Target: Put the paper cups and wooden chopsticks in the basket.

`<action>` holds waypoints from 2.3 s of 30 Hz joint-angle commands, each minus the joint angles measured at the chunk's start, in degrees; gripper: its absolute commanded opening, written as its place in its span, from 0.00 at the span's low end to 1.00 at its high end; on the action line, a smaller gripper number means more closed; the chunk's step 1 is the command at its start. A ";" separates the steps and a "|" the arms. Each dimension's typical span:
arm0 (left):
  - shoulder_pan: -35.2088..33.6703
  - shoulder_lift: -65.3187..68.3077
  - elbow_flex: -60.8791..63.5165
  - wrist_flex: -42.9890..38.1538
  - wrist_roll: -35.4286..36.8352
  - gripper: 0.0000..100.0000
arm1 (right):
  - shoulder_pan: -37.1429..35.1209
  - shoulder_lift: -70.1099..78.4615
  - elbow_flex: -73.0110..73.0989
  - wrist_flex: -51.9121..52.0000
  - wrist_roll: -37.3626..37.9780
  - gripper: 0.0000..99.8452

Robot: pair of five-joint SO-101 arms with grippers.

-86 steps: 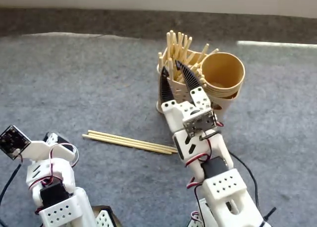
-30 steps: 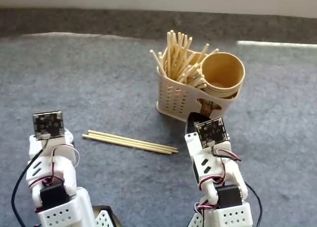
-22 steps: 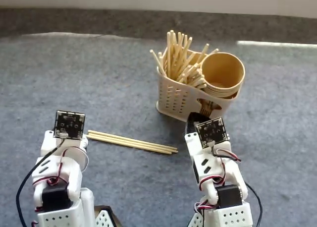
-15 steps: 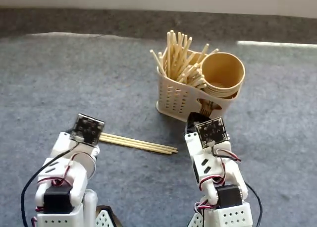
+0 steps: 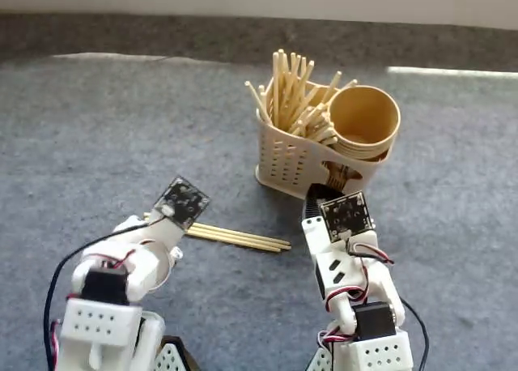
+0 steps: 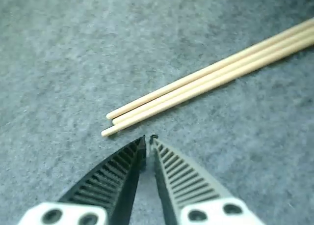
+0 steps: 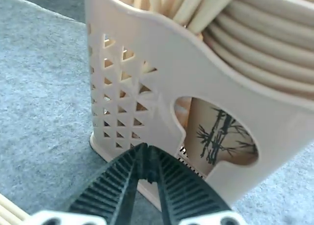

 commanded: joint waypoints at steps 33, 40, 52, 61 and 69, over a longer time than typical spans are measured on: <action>11.74 95.08 -61.14 5.10 -15.82 0.15 | 4.70 -1.10 1.10 -0.22 -0.53 0.00; 12.09 98.15 -63.34 8.26 -16.09 0.01 | 4.70 -1.10 1.10 -0.22 -0.53 0.00; 11.74 92.44 -54.20 12.04 -16.26 0.01 | 4.70 -1.10 1.10 -0.22 -0.44 0.00; 11.65 75.74 -41.27 12.22 -16.26 0.01 | 4.70 -1.10 1.10 -0.22 -0.44 0.00; 10.68 61.58 -36.18 14.86 -16.00 0.01 | 4.70 -1.10 1.10 -0.22 -0.44 0.00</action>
